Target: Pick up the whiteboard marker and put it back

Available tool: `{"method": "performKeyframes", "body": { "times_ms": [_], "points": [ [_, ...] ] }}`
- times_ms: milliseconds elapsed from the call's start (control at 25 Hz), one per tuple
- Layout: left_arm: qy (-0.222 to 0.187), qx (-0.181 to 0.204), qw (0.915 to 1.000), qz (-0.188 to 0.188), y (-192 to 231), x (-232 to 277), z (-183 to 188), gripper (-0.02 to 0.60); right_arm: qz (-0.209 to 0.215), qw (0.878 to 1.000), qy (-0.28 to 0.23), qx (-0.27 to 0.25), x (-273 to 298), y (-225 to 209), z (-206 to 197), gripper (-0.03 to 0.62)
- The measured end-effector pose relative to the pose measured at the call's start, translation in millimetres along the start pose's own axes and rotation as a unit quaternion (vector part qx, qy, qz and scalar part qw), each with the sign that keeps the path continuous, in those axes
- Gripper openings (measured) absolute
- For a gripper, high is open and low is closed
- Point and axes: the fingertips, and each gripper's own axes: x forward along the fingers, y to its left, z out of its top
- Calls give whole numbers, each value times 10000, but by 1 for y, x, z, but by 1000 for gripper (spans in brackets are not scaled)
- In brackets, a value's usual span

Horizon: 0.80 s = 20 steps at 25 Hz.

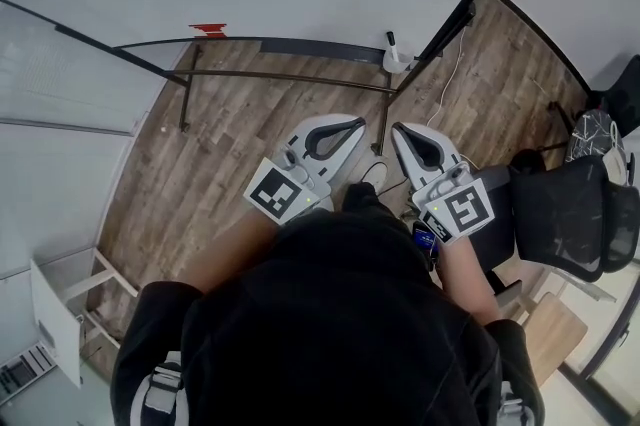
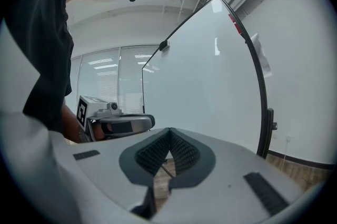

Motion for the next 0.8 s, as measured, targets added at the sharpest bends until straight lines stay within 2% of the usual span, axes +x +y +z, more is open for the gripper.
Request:
{"method": "performKeyframes", "body": {
  "times_ms": [480,800],
  "points": [
    [85,-160,9989,432,41,76,-12,3,323,9992,239,-47,18,-90,-14,2],
    [113,-95,9973,722,62,122,-16,3,479,9981,394,-50,24,-143,-21,2]
  ]
}}
